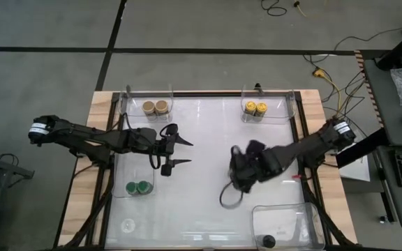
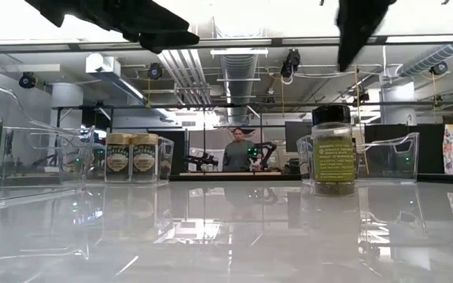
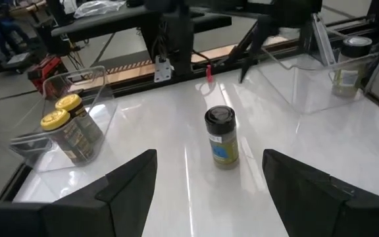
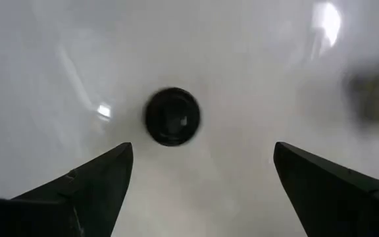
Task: Sort spices by type
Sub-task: Put the black seasoning bottle into the bottom right transparent bin
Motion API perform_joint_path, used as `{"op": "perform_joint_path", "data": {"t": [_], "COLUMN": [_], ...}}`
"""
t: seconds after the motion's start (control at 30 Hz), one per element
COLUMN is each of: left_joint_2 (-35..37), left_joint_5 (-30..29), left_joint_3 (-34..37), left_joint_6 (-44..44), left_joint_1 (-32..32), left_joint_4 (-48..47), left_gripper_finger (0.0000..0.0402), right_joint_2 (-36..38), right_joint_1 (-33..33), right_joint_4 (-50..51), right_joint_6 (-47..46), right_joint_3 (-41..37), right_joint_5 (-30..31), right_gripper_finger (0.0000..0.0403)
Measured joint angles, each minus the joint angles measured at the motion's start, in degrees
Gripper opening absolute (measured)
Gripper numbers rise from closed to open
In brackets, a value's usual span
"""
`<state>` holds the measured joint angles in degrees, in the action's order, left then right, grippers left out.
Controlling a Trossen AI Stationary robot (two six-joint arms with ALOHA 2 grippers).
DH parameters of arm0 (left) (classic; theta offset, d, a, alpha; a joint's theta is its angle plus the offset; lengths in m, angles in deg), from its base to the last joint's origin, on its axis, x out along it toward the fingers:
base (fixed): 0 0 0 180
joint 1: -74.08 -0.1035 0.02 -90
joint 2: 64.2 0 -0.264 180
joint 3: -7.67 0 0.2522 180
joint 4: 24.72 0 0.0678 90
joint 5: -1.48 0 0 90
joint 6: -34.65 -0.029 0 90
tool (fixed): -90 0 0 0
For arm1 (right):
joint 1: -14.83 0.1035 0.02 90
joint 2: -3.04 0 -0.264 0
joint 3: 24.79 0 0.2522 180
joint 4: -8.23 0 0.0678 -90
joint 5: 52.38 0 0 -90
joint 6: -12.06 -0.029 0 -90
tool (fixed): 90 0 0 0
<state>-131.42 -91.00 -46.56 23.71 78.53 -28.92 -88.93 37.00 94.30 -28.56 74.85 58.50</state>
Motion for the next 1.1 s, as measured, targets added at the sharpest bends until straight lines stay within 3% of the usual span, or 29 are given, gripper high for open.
{"op": "perform_joint_path", "data": {"t": [0.13, 0.33, 0.83, 1.1], "left_joint_2": [0.0, 0.0, 0.0, -0.1], "left_joint_5": [0.0, 0.1, 0.4, 0.5], "left_joint_3": [0.0, 0.0, 0.1, 0.1], "left_joint_6": [-2.6, -4.7, -5.5, -5.9], "left_joint_1": [0.0, 0.0, 0.0, 0.0], "left_joint_4": [0.2, 0.1, -1.0, -1.2], "left_gripper_finger": [0.0260, 0.0260, 0.0260, 0.0260], "right_joint_2": [0.4, -1.7, -2.7, -7.5], "right_joint_1": [-1.5, -3.2, -8.2, -9.4], "right_joint_4": [0.7, -3.6, -5.3, -6.7], "right_joint_6": [-20.3, -28.7, -30.4, -26.2], "right_joint_3": [-1.4, -2.0, -2.5, -2.5], "right_joint_5": [-4.3, -7.3, -8.3, -14.7], "right_gripper_finger": [0.0359, 0.0359, 0.0358, 0.0358]}}
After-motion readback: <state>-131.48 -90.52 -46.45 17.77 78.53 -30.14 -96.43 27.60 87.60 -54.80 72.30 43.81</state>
